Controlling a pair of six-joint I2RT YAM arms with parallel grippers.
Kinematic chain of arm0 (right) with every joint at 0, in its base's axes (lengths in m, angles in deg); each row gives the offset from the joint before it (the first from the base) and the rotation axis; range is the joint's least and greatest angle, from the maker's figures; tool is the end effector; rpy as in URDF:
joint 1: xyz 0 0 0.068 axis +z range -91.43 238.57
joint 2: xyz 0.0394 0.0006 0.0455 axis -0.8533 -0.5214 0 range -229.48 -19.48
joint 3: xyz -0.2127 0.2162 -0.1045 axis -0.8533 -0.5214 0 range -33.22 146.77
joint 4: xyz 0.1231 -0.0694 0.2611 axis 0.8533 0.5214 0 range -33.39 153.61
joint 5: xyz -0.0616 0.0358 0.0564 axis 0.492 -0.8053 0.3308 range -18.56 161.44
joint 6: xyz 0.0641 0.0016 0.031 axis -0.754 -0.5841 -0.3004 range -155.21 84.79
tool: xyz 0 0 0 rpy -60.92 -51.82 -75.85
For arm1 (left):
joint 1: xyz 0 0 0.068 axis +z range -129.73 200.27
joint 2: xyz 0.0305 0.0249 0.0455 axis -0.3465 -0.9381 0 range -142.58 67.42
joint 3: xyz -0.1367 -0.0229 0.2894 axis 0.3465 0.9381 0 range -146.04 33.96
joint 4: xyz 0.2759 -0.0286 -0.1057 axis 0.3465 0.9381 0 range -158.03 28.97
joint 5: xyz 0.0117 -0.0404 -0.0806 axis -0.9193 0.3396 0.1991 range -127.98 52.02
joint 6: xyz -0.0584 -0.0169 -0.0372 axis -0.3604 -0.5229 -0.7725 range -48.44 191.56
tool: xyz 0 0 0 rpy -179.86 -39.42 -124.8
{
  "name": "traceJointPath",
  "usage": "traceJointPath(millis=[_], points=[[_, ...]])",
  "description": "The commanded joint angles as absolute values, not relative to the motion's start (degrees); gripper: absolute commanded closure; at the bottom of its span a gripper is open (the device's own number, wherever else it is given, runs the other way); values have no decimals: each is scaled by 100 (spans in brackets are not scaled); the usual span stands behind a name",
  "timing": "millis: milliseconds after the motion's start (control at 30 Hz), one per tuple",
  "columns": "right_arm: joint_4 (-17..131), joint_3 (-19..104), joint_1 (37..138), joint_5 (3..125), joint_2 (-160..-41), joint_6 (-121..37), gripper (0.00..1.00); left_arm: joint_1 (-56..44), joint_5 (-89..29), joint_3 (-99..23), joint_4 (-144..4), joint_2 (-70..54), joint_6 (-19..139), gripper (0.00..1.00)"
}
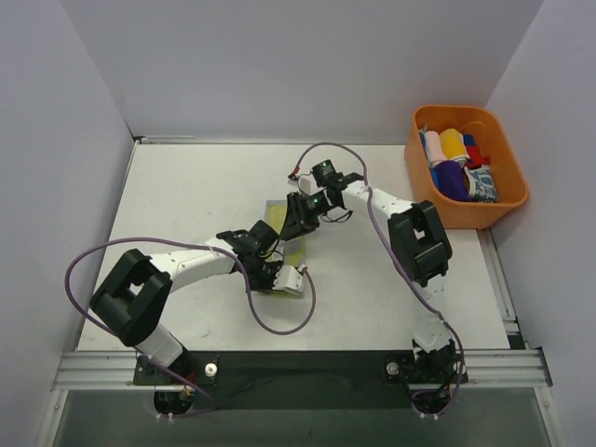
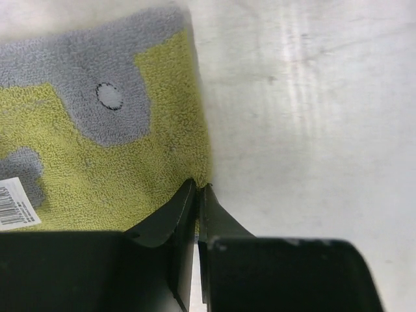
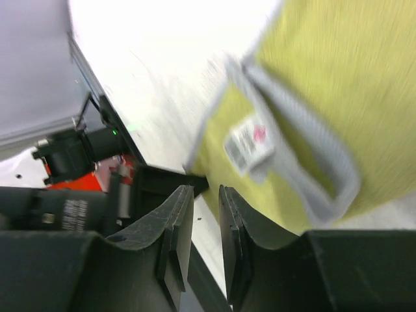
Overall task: Roll the towels
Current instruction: Roll the towel
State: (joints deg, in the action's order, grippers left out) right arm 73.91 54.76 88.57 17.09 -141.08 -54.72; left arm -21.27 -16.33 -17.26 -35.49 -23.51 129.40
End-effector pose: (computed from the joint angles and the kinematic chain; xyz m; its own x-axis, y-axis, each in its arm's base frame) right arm 0.4272 0.3017 0.1901 -0.8791 -0.2828 -0.3837 -0.4684 0.3640 0.8051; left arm 0.2251 -0.2283 0.1702 0.2137 0.8619 -0.4598 0.9764 -0.2041 0.0712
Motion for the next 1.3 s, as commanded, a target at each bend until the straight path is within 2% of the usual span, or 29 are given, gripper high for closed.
traceJointPath(millis=[0,500,800,1067,1267], points=[[7445,6028,8767,1694,-13997,-5569,77,-2113,-872,-2088,-2445,-2337,12974,100],[7463,5379,9267,2098,-14587,-5007,83,-1323,201,-3458,-1161,-2679,12430,100],[7507,5396,9329,2002,-14517,-4919,85,-645,333,-4592,-1142,-3461,12069,100],[8068,6493,9048,2089,-14262,-4532,80,-557,465,-4751,-1099,-3691,12086,100],[8131,6934,8846,2458,-14507,-4567,80,-557,570,-4584,-1055,-3629,12122,100]])
